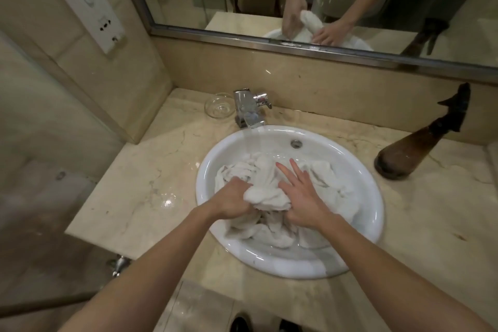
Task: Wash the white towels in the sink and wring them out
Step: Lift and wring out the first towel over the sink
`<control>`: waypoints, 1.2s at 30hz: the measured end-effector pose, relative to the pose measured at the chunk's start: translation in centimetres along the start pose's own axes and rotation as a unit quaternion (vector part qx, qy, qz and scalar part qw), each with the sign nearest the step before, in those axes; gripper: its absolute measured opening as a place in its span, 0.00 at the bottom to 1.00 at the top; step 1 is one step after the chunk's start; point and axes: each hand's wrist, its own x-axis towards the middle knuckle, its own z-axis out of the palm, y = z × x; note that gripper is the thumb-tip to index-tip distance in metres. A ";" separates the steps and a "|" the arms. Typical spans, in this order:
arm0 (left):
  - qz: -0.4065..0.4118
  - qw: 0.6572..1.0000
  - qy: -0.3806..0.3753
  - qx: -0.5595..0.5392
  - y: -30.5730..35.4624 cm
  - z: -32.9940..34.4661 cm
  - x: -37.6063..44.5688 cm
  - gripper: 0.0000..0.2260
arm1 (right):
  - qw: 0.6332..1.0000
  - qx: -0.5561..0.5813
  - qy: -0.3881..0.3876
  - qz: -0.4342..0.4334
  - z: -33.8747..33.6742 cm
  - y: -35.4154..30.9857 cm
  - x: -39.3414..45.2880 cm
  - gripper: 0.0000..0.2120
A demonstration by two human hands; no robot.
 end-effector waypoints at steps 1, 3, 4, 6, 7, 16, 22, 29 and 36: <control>0.021 0.997 -0.002 -0.079 0.6 -0.1 -0.4 0.19 | 0.997 0.083 -0.001 0.006 -0.4 -0.2 0.1 0.29; 0.055 0.979 0.006 -0.196 2.1 -0.4 -1.1 0.20 | 0.967 0.254 0.006 0.030 -1.8 -1.0 0.2 0.42; 0.075 0.972 0.016 -0.220 3.0 -0.7 -1.4 0.20 | 0.952 0.306 0.011 0.025 -2.8 -1.5 0.2 0.48; 0.118 0.966 0.023 -0.229 4.1 -1.2 -1.9 0.19 | 0.945 0.327 -0.002 0.005 -4.3 -2.0 0.4 0.54; 0.137 0.966 0.029 -0.218 4.4 -1.4 -2.0 0.19 | 0.949 0.315 -0.016 0.001 -5.0 -2.2 0.6 0.53; 0.098 0.992 0.044 -0.067 5.1 -4.2 -4.1 0.33 | 0.998 -0.032 0.039 -0.040 -14.5 -3.8 -1.9 0.10; 0.012 0.942 -0.318 -0.104 11.1 -8.3 -3.3 0.20 | 0.990 -0.087 0.099 -0.047 -20.9 -5.1 -5.2 0.09; 0.117 0.955 -0.215 -0.168 9.9 -3.3 -3.0 0.24 | 0.981 -0.059 0.169 -0.080 -20.9 -5.8 -5.3 0.10; 0.141 0.974 0.088 -0.152 6.8 -6.1 -5.2 0.25 | 0.995 0.010 0.104 0.003 -16.6 -5.5 -4.3 0.12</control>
